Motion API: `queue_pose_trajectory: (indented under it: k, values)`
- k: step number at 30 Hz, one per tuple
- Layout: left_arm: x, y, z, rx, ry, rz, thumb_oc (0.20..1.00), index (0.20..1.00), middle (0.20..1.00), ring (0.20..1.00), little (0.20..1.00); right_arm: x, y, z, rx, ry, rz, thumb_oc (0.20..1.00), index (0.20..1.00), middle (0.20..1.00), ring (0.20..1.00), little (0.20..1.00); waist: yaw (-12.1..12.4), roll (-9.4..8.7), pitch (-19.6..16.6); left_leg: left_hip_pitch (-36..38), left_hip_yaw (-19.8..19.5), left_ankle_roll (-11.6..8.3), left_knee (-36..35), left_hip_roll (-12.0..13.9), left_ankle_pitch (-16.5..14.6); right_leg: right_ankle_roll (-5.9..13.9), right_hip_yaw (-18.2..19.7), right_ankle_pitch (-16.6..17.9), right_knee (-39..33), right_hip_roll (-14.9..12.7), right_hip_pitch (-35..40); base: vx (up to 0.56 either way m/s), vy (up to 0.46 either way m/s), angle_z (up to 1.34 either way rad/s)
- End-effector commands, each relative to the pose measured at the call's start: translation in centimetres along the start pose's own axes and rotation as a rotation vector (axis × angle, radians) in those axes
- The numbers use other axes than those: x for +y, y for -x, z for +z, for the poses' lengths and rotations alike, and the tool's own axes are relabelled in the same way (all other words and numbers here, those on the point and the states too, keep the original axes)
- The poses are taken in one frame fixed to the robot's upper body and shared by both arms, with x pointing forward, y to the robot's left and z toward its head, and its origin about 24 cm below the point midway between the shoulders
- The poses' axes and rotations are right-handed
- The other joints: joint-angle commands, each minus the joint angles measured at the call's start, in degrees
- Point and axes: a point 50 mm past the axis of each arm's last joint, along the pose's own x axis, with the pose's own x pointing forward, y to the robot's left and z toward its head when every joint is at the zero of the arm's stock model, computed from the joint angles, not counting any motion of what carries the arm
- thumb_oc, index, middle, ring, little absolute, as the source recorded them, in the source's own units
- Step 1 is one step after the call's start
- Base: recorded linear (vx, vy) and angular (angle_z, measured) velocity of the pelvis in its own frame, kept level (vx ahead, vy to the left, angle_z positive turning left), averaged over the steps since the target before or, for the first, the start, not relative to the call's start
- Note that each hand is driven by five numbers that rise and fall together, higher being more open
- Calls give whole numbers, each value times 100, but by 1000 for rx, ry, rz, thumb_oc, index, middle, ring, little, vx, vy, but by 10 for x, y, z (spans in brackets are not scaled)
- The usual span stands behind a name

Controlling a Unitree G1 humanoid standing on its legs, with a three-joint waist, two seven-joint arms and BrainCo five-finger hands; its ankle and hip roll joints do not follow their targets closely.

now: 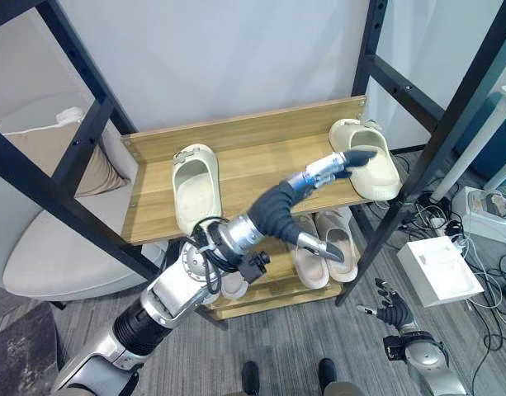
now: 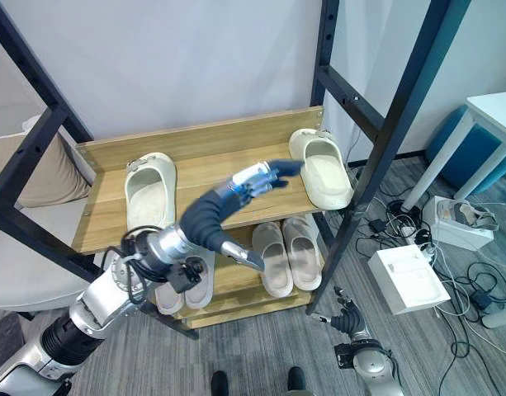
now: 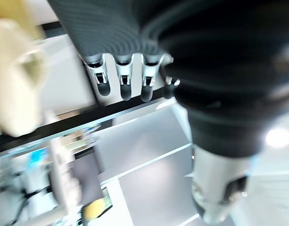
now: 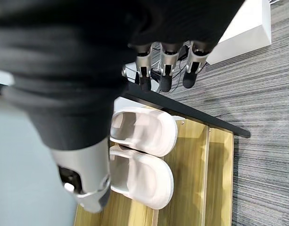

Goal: Arrange the slippers neatly on the shoe rack.

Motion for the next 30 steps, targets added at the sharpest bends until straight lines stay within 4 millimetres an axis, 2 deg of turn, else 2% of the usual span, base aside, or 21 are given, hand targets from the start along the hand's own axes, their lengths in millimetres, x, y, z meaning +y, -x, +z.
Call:
queue_pose_trajectory:
  k: [1, 3, 5, 6, 7, 8, 9, 12, 13, 15, 16, 18, 20, 24, 30]
  values:
    - [28, -13, 19, -118, -181, 140, 1000, 1000, 1000, 1000, 1000, -2, -7, 20, -93, -3, -12, 1000, 1000, 1000, 1000, 1000, 177, -254, 158, 503, 50, -114, 3, -35, -582, 287, -415, -479, 4, -127, 195, 6, -22, 3]
    - [44, -7, 16, -85, -348, 247, 1000, 1000, 1000, 1000, 1000, 0, -7, 20, -95, -8, -13, 1000, 1000, 1000, 1000, 1000, 210, -266, 155, 501, 35, -115, 3, -29, -580, 279, -442, -477, 4, -126, 203, 9, -8, 9]
    - [70, 1, 9, 3, -684, 389, 1000, 1000, 1000, 1000, 1000, 3, -6, 19, -99, -29, -15, 1000, 1000, 1000, 1000, 1000, 241, -283, 149, 499, 21, -116, 3, -27, -582, 274, -447, -483, 4, -114, 210, 10, -12, 12]
    - [70, 1, 8, 3, -685, 390, 1000, 1000, 1000, 1000, 1000, 3, -6, 19, -98, -28, -15, 1000, 1000, 1000, 1000, 1000, 238, -279, 146, 498, 20, -116, 3, -26, -583, 274, -448, -484, 4, -114, 210, 5, -9, 9]
    - [85, 9, 5, 56, -859, 456, 1000, 1000, 1000, 1000, 1000, 5, -5, 19, -105, -39, -20, 1000, 1000, 1000, 1000, 1000, 244, -292, 137, 497, 23, -117, 3, -20, -590, 277, -441, -487, 4, -107, 207, 12, -4, 4]
    - [84, 10, 5, 57, -861, 457, 1000, 1000, 1000, 1000, 1000, 5, -5, 19, -105, -39, -20, 1000, 1000, 1000, 1000, 1000, 241, -292, 135, 498, 25, -117, 3, -20, -591, 277, -440, -487, 4, -107, 208, 28, -7, 4]
    - [96, 17, 5, 93, -1005, 502, 1000, 1000, 1000, 1000, 1000, 5, -4, 19, -113, -42, -27, 1000, 1000, 1000, 1000, 1000, 229, -297, 122, 502, 47, -122, 3, -12, -600, 282, -428, -489, 4, -106, 204, 0, 0, 0]
    - [104, 21, 2, 123, -1076, 540, 1000, 1000, 1000, 1000, 1000, 5, -2, 20, -119, -38, -26, 1000, 1000, 1000, 1000, 1000, 203, -303, 103, 516, 76, -123, 3, -13, -615, 286, -406, -485, 4, -101, 200, 24, 3, 0]
    - [114, 27, -1, 175, -1175, 560, 1000, 1000, 1000, 1000, 1000, 4, -2, 21, -129, -34, -27, 1000, 1000, 1000, 1000, 1000, 180, -300, 92, 531, 91, -122, 3, -11, -629, 289, -387, -485, 4, -93, 198, 0, 0, 0]
    - [119, 29, -1, 197, -1232, 565, 1000, 1000, 1000, 1000, 1000, 3, -2, 22, -135, -30, -28, 1000, 1000, 1000, 1000, 1000, 171, -297, 89, 534, 104, -122, 3, -10, -636, 291, -381, -486, 4, -92, 193, 32, 13, -4]
    - [134, 40, -4, 297, -1392, 546, 1000, 1000, 1000, 1000, 1000, 0, -1, 25, -150, -23, -33, 1000, 1000, 1000, 1000, 1000, 130, -291, 81, 521, 125, -123, 3, -7, -653, 304, -354, -477, 4, -85, 156, 34, 15, -4]
    - [136, 42, -6, 317, -1417, 544, 1000, 1000, 1000, 1000, 1000, 0, 0, 25, -151, -24, -31, 1000, 1000, 1000, 1000, 1000, 118, -290, 75, 520, 132, -123, 3, -6, -656, 304, -348, -478, 4, -80, 150, 26, 6, -6]
    - [144, 53, -16, 421, -1475, 508, 1000, 1000, 1000, 1000, 1000, -1, 1, 25, -153, -18, -22, 1000, 1000, 1000, 1000, 1000, 80, -295, 55, 528, 156, -124, 3, 7, -669, 298, -314, -484, 4, -65, 136, 28, 1, -5]
    - [152, 76, -36, 586, -1464, 507, 1000, 1000, 1000, 1000, 1000, 2, 0, 26, -157, -19, -11, 1000, 1000, 1000, 1000, 1000, 26, -303, 53, 545, 198, -133, 3, 26, -675, 290, -266, -495, 4, -42, 119, 27, -1, -8]
    - [167, 97, -52, 775, -1540, 457, 1000, 1000, 1000, 1000, 1000, 5, 2, 28, -164, -27, 9, 1000, 1000, 1000, 1000, 1000, -69, -330, 41, 528, 273, -141, 3, 46, -688, 298, -212, -487, 4, -22, 69, 10, 0, -3]
